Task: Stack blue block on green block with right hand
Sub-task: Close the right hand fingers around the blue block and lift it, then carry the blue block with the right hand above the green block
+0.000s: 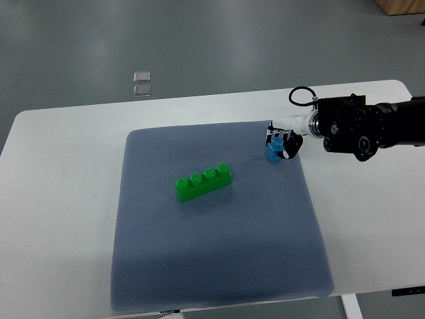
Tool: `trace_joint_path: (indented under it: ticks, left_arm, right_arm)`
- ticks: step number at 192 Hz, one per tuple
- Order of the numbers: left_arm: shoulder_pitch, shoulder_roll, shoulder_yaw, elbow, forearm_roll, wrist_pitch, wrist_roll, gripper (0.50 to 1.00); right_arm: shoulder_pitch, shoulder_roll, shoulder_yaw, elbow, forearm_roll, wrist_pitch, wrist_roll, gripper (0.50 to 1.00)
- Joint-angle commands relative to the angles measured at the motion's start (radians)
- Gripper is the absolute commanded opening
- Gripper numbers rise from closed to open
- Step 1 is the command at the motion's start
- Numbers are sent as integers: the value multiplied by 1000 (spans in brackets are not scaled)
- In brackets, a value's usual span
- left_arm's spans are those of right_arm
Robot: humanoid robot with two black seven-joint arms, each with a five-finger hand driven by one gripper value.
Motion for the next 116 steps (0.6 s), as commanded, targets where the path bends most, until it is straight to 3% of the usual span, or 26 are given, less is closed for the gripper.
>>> trace_joint_path:
  ticks: [1, 71, 107, 116]
  left_arm:
    - [0, 0, 0, 0, 0, 0, 0, 1000]
    - [0, 0, 0, 0, 0, 0, 0, 1000]
    - [0, 0, 0, 0, 0, 0, 0, 1000]
    - [0, 0, 0, 0, 0, 0, 0, 1000]
  right_arm:
    - [6, -7, -2, 2, 1, -1, 1, 603]
    - [92, -30, -9, 45, 3, 10, 18, 599]
    - [264, -51, -8, 212, 10, 12, 29, 599]
    - [264, -51, -8, 212, 10, 12, 29, 599]
